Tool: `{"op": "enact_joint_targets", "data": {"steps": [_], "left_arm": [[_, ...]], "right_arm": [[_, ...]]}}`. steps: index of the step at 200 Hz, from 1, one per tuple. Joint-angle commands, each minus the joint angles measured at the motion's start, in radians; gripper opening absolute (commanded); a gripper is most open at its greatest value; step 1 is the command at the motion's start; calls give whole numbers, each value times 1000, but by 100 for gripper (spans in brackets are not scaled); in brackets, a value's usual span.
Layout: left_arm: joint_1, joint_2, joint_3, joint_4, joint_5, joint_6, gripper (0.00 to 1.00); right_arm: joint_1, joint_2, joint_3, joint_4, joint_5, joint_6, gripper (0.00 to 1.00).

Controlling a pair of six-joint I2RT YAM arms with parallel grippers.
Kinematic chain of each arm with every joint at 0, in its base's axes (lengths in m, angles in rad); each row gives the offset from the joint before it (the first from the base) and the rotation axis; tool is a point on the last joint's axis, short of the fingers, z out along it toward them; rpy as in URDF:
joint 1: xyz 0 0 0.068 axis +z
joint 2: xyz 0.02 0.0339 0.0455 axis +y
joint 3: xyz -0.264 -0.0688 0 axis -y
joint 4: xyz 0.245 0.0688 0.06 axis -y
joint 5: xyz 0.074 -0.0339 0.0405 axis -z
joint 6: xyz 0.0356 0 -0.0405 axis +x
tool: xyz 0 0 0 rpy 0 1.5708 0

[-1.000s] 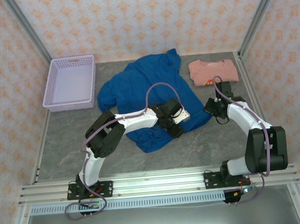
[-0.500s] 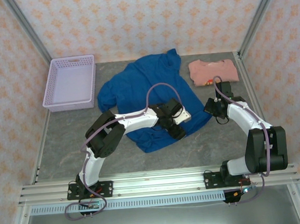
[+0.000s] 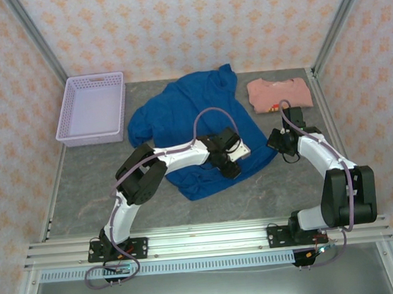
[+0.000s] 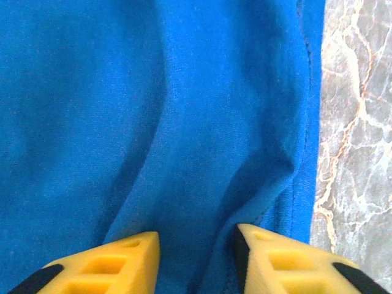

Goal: Fold the inside-out t-shirt
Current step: Turn the T-shirt inside out at the center of the table.

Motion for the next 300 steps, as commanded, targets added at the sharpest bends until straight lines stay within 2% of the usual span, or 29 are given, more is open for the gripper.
{"op": "enact_joint_targets", "data": {"steps": [1, 26, 54, 86, 118, 153, 167, 185, 209, 233, 260, 300], "left_arm": [[-7, 10, 26, -36, -5, 11, 31], [-6, -13, 21, -34, 4, 7, 20], [-5, -52, 14, -27, 23, -8, 0], [8, -149, -32, 17, 43, -62, 0], [18, -258, -145, 127, 83, -137, 0], [16, -253, -158, 125, 73, -151, 0], [17, -266, -171, 143, 52, -163, 0], [18, -282, -181, 150, 30, -173, 0], [20, -300, -199, 165, 29, -207, 0], [22, -322, -234, 200, 19, -238, 0], [23, -327, -253, 227, 12, -260, 0], [23, -331, -260, 236, 4, -268, 0]], "right_arm": [[-6, -12, -1, 6, 3, -15, 1], [-6, -10, -3, 8, 1, -15, 1], [-5, -17, -1, 7, -1, -15, 1], [-6, -56, 12, 2, -19, -11, 1], [-6, -79, 11, 4, -25, -11, 1], [-6, -56, 12, 5, -44, -7, 4], [-6, -53, 16, -10, -44, -11, 13], [-6, -79, 30, -66, -15, -29, 42], [8, -207, 4, -120, -19, -29, 59], [36, -340, -83, -104, -168, 106, 65], [116, -379, -239, 99, -321, 401, 66], [237, -365, -359, 322, -247, 684, 67]]}}
